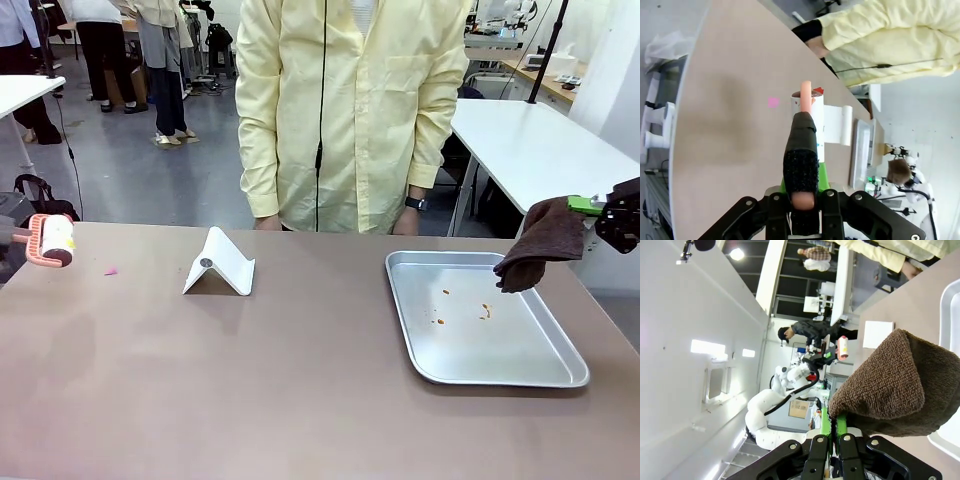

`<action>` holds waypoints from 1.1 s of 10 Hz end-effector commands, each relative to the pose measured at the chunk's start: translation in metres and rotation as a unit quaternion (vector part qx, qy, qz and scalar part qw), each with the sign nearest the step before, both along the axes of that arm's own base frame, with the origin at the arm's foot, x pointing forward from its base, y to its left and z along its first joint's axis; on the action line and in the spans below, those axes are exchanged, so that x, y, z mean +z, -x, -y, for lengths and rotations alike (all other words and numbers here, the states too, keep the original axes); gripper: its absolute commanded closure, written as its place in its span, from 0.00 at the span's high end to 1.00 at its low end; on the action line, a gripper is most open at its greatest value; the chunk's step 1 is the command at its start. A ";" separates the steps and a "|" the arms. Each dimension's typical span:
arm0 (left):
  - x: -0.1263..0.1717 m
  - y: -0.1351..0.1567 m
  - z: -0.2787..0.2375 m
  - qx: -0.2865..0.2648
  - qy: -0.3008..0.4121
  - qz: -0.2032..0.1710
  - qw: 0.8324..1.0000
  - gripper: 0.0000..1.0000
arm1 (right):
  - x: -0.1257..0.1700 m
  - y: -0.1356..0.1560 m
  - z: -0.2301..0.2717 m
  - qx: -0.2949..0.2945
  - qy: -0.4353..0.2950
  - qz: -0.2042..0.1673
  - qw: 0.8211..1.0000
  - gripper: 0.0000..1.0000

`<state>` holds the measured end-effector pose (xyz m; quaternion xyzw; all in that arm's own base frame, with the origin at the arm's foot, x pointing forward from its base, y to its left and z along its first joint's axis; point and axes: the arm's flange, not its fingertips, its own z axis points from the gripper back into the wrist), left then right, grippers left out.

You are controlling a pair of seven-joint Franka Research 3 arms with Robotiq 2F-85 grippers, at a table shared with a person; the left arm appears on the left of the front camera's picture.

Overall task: Clean the surface of the table.
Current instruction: If a person points to the right, clean the right side of the table with your right hand, and if they point to the left, clean the left side with your left hand.

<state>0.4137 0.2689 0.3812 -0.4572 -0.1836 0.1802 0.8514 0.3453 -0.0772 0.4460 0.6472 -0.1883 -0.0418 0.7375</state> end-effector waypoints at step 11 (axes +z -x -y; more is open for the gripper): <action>-0.075 -0.063 0.012 0.011 -0.044 -0.035 0.998 0.22 | 0.005 0.001 0.000 -0.002 -0.006 0.002 1.000 0.00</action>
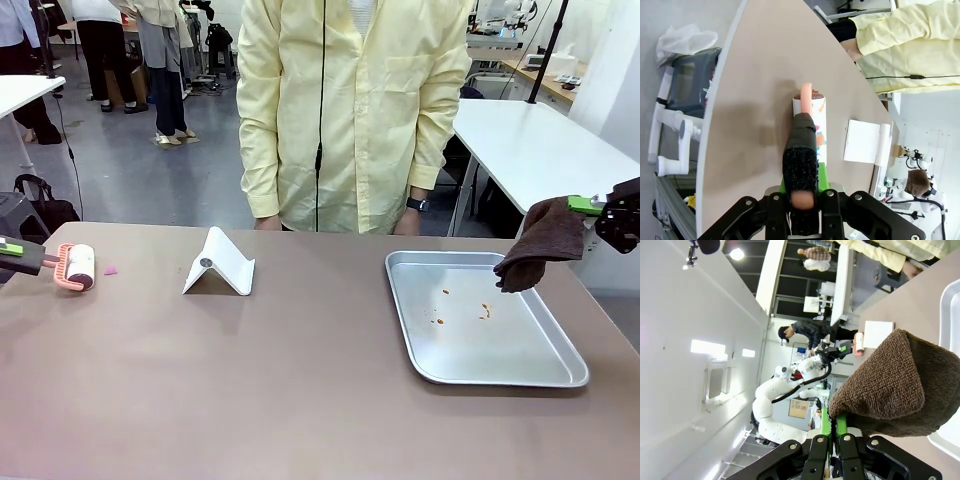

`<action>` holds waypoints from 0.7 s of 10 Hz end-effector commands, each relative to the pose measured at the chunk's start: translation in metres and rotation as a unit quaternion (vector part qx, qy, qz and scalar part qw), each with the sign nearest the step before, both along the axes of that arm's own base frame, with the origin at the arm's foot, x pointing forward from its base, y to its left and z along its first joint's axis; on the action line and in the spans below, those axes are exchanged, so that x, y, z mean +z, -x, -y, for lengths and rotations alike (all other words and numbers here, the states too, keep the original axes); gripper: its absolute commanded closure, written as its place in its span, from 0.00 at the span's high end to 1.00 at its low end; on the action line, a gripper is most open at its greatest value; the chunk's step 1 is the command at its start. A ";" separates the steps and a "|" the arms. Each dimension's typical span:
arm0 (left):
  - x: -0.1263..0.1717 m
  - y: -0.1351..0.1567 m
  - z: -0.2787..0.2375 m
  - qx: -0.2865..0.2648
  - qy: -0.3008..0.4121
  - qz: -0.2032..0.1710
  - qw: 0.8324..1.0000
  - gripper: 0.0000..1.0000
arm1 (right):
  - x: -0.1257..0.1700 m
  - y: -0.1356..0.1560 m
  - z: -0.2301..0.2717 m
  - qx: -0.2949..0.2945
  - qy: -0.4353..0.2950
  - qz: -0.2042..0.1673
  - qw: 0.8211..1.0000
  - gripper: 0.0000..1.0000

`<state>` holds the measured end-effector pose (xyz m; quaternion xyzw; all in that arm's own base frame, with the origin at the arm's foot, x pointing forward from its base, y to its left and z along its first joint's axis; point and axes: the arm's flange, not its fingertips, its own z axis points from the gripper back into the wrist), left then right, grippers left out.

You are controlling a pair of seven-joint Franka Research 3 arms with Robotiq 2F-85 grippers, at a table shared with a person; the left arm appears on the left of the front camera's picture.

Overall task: Clean the surface of the table.
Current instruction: If a person points to the right, clean the right side of the table with your right hand, and if they point to the left, clean the left side with your left hand.

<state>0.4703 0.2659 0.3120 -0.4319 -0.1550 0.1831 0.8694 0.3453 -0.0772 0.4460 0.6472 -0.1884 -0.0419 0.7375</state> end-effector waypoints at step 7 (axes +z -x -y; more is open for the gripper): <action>0.003 -0.051 0.071 -0.006 -0.007 -0.042 0.999 0.22 | 0.005 0.001 0.000 -0.002 -0.006 0.002 1.000 0.00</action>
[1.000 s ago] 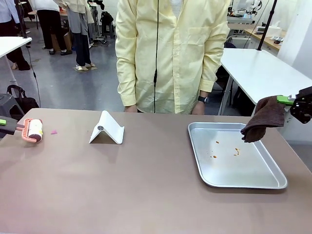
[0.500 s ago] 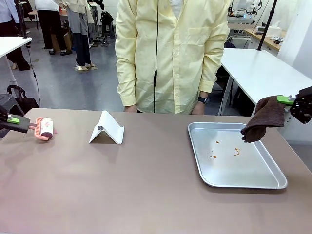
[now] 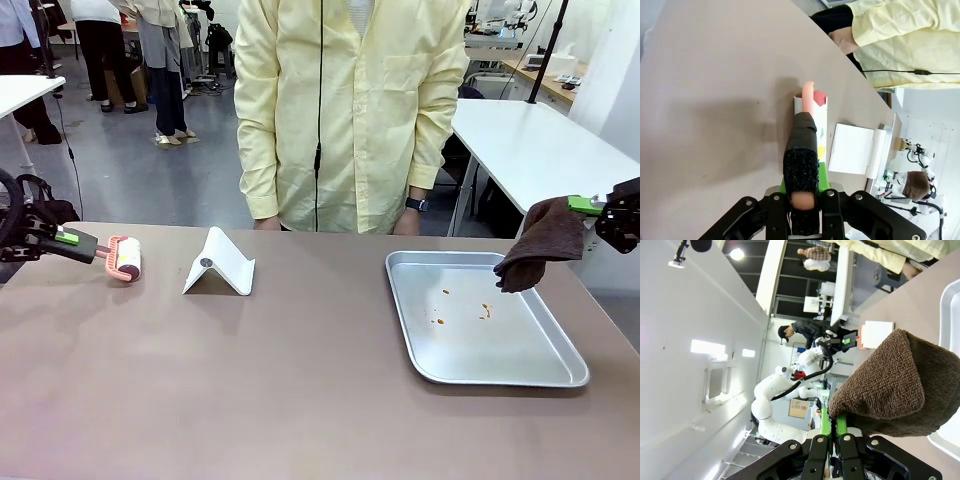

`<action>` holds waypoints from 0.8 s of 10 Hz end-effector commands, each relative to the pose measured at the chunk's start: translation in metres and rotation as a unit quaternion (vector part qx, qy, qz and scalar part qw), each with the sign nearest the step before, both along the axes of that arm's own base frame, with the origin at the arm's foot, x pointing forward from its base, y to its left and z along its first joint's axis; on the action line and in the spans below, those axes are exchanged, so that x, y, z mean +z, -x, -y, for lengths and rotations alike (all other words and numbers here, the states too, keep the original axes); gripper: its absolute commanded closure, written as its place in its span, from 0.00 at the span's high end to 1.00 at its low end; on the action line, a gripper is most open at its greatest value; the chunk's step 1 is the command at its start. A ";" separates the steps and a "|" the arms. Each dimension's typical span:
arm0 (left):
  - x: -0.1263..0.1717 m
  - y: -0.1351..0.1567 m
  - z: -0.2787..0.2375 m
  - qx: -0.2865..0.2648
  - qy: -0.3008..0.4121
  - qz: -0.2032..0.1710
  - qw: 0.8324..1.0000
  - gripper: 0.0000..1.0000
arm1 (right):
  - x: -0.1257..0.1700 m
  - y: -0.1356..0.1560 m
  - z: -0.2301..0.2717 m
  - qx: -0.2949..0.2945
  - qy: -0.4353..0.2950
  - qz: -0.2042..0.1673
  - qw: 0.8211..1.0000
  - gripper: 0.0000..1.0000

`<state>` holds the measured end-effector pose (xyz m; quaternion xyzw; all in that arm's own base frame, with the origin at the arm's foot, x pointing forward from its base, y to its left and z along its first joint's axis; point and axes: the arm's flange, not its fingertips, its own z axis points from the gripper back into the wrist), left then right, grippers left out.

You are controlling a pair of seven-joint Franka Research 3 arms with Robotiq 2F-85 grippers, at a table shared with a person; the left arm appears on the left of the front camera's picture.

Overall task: Clean the surface of the table.
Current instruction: If a person points to the right, clean the right side of the table with your right hand, and if they point to the left, clean the left side with your left hand.

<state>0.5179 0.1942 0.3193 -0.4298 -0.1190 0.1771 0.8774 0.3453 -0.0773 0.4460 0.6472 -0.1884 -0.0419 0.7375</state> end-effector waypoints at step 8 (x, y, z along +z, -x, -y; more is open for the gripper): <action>0.119 0.192 0.016 -0.130 0.143 0.059 0.979 0.22 | 0.005 0.001 0.000 -0.002 -0.006 0.002 1.000 0.00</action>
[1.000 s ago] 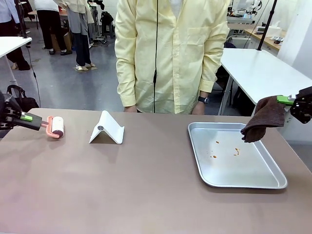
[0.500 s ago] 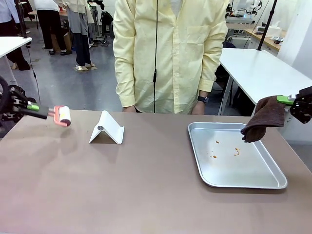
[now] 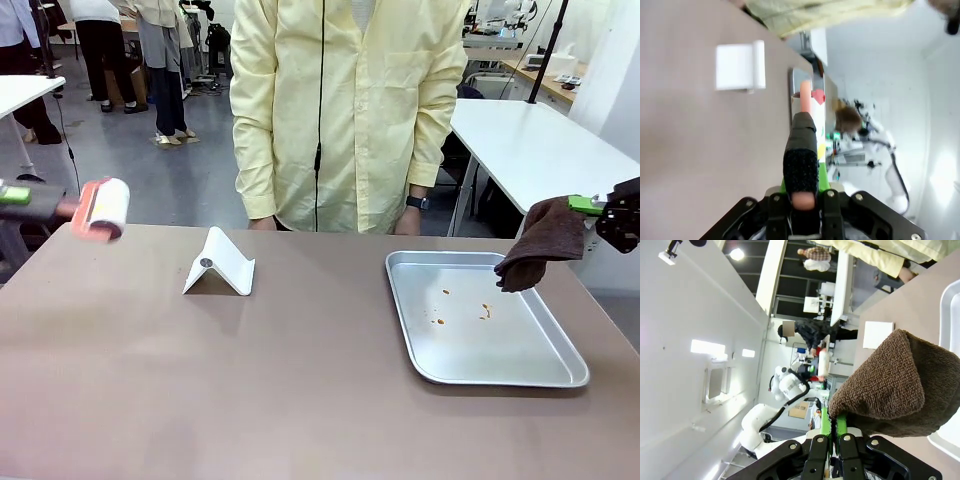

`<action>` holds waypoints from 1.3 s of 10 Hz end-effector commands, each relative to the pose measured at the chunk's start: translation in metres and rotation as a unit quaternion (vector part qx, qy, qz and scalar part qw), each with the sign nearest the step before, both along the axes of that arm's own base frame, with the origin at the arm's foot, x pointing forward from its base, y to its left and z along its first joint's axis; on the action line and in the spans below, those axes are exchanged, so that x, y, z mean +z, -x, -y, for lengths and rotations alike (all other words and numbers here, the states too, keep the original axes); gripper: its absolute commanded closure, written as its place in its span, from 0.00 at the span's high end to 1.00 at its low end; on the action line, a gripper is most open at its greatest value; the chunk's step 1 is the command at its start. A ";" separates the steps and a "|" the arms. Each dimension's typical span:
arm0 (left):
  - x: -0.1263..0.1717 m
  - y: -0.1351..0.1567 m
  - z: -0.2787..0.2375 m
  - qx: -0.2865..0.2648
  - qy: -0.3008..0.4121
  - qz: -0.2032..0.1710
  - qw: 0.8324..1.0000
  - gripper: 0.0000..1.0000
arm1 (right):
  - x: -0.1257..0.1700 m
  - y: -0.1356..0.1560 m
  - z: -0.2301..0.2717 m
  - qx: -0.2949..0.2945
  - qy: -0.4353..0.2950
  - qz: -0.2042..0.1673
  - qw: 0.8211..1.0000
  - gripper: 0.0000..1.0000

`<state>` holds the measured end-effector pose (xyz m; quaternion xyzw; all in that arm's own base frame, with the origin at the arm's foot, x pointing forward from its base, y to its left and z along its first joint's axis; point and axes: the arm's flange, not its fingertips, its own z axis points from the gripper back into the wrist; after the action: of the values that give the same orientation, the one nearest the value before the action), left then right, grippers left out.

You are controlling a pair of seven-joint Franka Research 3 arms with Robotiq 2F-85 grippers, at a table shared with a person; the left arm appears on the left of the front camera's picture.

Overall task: Clean the surface of the table.
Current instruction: If a person points to the right, clean the right side of the table with your right hand, and if they point to the left, clean the left side with your left hand, then clean the area not pointed to by the person.

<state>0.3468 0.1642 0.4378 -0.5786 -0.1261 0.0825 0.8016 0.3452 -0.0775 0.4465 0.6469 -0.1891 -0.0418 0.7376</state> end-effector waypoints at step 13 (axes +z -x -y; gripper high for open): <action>-0.003 0.084 -0.037 -0.059 -0.001 0.003 0.998 0.22 | 0.005 0.001 0.000 -0.002 -0.006 0.001 1.000 0.00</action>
<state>0.2640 0.2016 0.4306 -0.5826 -0.0931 0.0268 0.8070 0.3451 -0.0776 0.4465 0.6468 -0.1891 -0.0419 0.7376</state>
